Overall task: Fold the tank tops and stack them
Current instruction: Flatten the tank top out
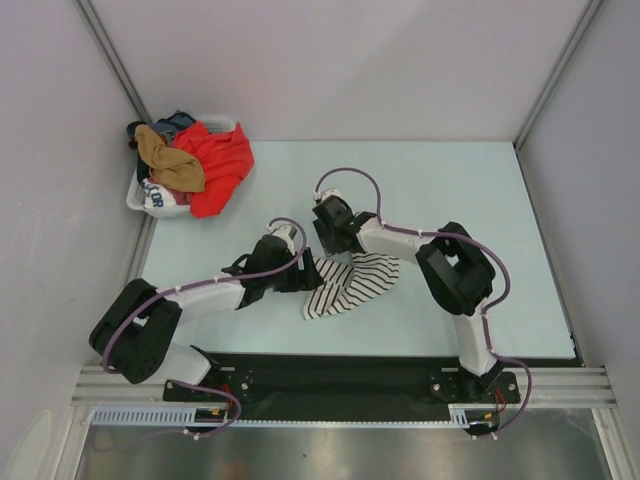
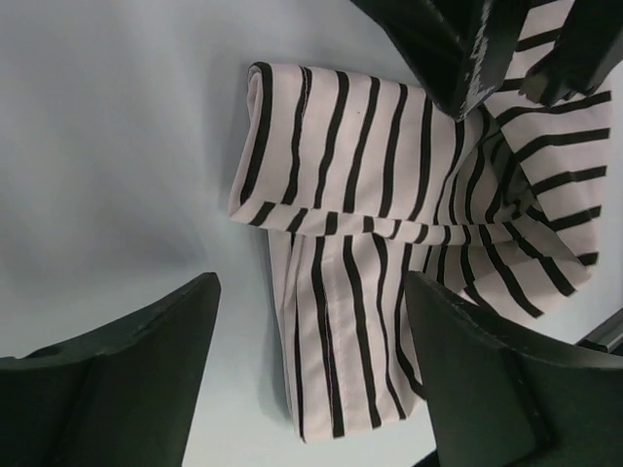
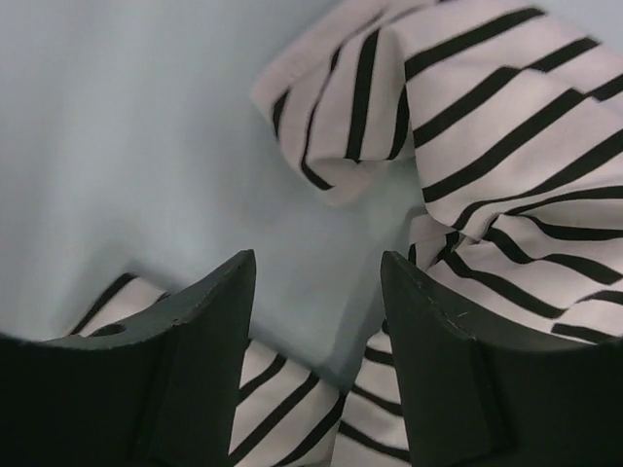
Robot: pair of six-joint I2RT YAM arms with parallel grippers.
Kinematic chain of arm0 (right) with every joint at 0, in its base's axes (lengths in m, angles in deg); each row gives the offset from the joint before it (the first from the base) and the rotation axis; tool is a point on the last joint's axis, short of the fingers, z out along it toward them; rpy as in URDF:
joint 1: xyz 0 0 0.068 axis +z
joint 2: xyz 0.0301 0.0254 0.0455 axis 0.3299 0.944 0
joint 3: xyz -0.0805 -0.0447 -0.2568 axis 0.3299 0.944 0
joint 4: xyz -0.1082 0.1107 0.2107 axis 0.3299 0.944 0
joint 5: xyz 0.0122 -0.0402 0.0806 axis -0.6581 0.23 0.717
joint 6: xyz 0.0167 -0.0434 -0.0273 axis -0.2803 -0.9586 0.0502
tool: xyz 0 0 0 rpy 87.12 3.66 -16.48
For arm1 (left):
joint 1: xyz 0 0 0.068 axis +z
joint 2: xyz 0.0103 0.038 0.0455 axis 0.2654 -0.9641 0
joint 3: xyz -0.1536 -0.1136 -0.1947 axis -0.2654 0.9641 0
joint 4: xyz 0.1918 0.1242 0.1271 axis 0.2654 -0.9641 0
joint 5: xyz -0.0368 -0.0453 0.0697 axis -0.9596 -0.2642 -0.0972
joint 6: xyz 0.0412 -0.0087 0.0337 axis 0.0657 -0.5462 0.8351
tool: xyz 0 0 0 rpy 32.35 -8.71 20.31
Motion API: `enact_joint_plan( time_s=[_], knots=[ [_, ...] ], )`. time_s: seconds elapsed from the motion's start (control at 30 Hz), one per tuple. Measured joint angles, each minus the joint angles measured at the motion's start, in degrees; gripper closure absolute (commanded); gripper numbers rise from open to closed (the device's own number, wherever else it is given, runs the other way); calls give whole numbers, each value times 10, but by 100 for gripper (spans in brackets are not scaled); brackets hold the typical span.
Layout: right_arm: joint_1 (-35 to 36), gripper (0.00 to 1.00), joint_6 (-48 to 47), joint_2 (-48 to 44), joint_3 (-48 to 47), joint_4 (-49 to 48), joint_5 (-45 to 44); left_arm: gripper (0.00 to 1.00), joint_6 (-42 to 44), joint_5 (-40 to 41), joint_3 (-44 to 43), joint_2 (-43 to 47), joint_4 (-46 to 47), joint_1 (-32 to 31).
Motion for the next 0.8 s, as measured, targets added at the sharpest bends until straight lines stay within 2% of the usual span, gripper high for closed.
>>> enact_joint_plan(
  time_s=[0.13,0.33,0.43,0.5,0.57,0.6,0.63,0.7,0.73,0.77,0.8],
  knots=[
    [-14,43,3,37,-18,19,0,27,-7,-5,-9,-47,23,-1],
    [-38,48,2,52,-47,12,1,28,-14,6,-51,-101,46,-1],
    [-48,59,1,54,-49,11,5,30,-14,23,-63,-112,45,-1],
    [-52,76,-1,62,-58,13,10,36,-14,35,-72,-117,41,-1],
    [-54,100,-5,73,-71,12,17,49,-16,42,-83,-123,37,-1],
    [-54,100,-5,76,-75,13,19,55,-15,49,-88,-126,37,-1],
    [-54,100,-6,77,-77,12,22,69,-16,55,-91,-128,36,-1],
    [-55,100,-5,77,-77,12,26,83,-14,68,-97,-130,31,-1],
    [-57,100,-5,76,-76,10,32,95,-13,73,-99,-131,28,-1],
    [-58,100,-5,75,-76,9,40,100,-12,78,-103,-133,24,-1],
    [-60,100,-4,69,-72,6,51,100,-11,82,-109,-136,18,-1]
  ],
)
